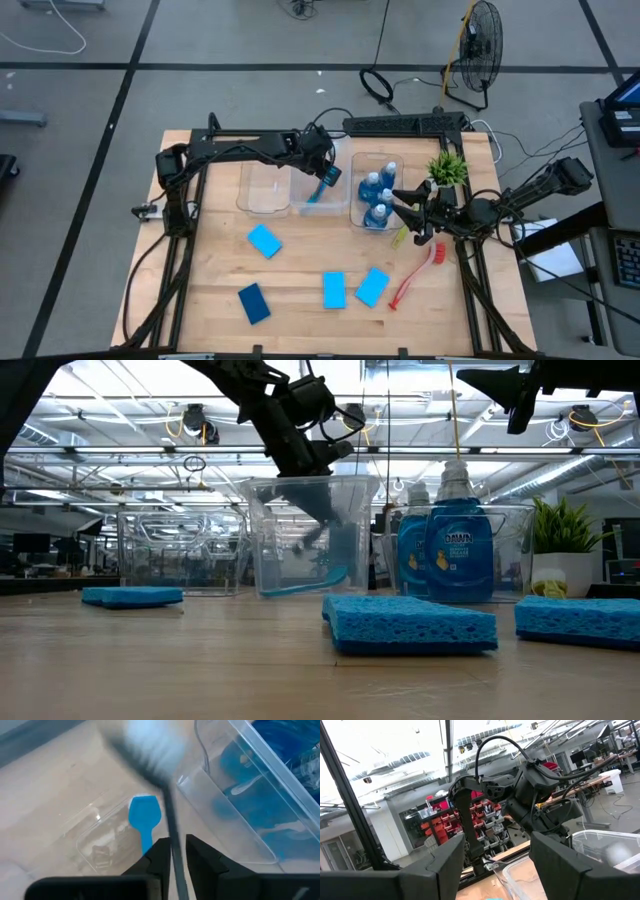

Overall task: Pick & Place Kitchen Sink Supplies
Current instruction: Put the gray dish brush into the white transparent bin, then put the red dish brush into the white transparent bin

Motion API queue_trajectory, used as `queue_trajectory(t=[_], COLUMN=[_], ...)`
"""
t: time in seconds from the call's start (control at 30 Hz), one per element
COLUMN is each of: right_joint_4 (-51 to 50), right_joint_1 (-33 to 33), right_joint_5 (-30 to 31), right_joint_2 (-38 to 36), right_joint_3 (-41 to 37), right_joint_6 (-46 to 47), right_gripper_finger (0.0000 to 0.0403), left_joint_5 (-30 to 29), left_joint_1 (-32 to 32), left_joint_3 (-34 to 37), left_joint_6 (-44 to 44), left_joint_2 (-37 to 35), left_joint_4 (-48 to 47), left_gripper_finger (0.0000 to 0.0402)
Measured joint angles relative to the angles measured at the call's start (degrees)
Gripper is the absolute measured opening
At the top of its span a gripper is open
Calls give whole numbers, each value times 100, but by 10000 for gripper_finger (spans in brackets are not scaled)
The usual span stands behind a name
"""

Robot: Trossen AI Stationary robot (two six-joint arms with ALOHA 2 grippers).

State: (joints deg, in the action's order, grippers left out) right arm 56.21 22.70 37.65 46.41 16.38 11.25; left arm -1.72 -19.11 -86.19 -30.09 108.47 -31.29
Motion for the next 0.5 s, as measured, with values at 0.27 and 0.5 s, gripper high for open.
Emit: queue_trajectory(t=[0.27, 0.5], right_joint_4=[0, 1], right_joint_1=[0, 0], right_joint_5=[0, 0], right_joint_2=[0, 0], right_joint_3=[0, 0], right_joint_6=[0, 0], right_gripper_finger=[212, 212], left_joint_5=[2, 91], left_joint_1=[11, 11], left_joint_3=[0, 11], left_joint_6=[-4, 12], left_joint_2=[2, -74], left_joint_4=[22, 142], left_gripper_finger=[68, 95])
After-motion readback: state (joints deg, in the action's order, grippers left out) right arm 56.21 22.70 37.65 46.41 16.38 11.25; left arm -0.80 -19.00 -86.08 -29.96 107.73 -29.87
